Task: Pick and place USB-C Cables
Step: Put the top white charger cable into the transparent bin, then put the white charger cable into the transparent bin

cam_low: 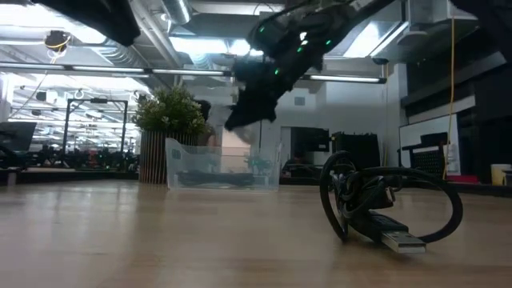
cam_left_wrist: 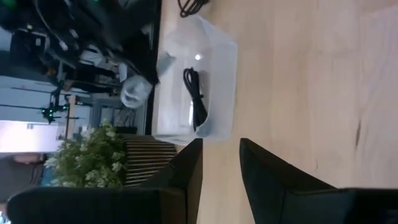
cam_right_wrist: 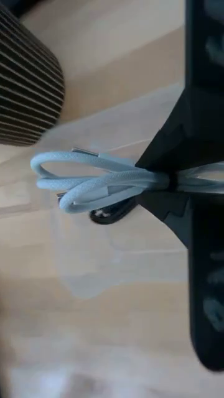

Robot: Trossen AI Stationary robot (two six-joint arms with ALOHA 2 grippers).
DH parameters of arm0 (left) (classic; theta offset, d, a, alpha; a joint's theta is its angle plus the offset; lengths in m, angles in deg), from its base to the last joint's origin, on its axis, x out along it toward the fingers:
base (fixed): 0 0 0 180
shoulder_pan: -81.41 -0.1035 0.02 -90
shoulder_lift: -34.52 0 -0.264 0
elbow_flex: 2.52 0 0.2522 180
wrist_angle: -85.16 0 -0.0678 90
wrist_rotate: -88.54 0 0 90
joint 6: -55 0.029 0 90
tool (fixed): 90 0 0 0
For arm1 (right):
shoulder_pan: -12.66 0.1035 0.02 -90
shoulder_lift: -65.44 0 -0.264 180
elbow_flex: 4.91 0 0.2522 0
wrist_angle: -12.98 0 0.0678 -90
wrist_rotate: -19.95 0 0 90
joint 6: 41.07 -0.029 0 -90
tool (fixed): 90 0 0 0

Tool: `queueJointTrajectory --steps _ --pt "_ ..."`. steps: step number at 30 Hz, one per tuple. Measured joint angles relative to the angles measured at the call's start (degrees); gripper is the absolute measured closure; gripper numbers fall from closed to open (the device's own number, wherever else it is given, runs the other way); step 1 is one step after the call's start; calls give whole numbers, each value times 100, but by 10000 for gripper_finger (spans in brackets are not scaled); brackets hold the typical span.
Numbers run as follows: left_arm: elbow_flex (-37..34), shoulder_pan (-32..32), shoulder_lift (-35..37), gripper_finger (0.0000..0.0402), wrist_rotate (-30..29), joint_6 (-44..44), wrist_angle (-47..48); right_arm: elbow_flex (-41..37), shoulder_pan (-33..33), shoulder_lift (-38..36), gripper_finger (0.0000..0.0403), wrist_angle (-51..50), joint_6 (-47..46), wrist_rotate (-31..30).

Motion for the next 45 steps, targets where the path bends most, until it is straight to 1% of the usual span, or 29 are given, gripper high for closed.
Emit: queueJointTrajectory --steps 3,7,11,12,14,16,20,24,26,28,30,32,39,42,45 --pt "0 -5 8 303 -53 -2 -16 115 9 247 322 -57 270 19" --pt "0 8 9 303 -18 -20 -52 121 12 284 274 -61 296 -48" --pt "0 22 9 303 -8 -22 -152 121 6 147 244 -241 256 -58" --pt "-1 24 9 303 -6 -22 -171 121 7 70 239 -430 256 -58" --pt "-2 24 9 303 -6 -24 -188 121 9 -121 233 -973 225 -58" --pt "-4 24 9 303 -1 -24 -215 121 11 -349 231 -1738 16 -54" --pt "-4 24 9 303 -1 -126 -230 125 74 -912 236 -3603 -676 108" --pt "-6 16 9 303 -17 -168 -242 6 496 -1412 239 -5542 -962 119" --pt "-5 -7 9 303 -38 -170 -255 -171 819 -1715 239 -6120 -1220 -97" --pt "-7 -50 9 303 -55 -170 -289 -481 1167 -2077 239 -6252 -1635 -492" --pt "-9 -108 7 303 -61 -170 -322 -891 1567 -2478 239 -6182 -2122 -774" --pt "-9 -182 7 303 -152 -170 -344 -1349 2020 -2904 239 -6084 -2800 -873" --pt "-9 -601 7 303 -1267 -164 -754 -3163 3810 -4187 239 -5519 -5759 -896" --pt "-9 -823 6 303 -1348 -155 -1111 -3854 4493 -4510 239 -4988 -7069 -629" --pt "-9 -1045 4 303 -1196 -155 -1594 -4378 5040 -4620 239 -4222 -8127 -420"
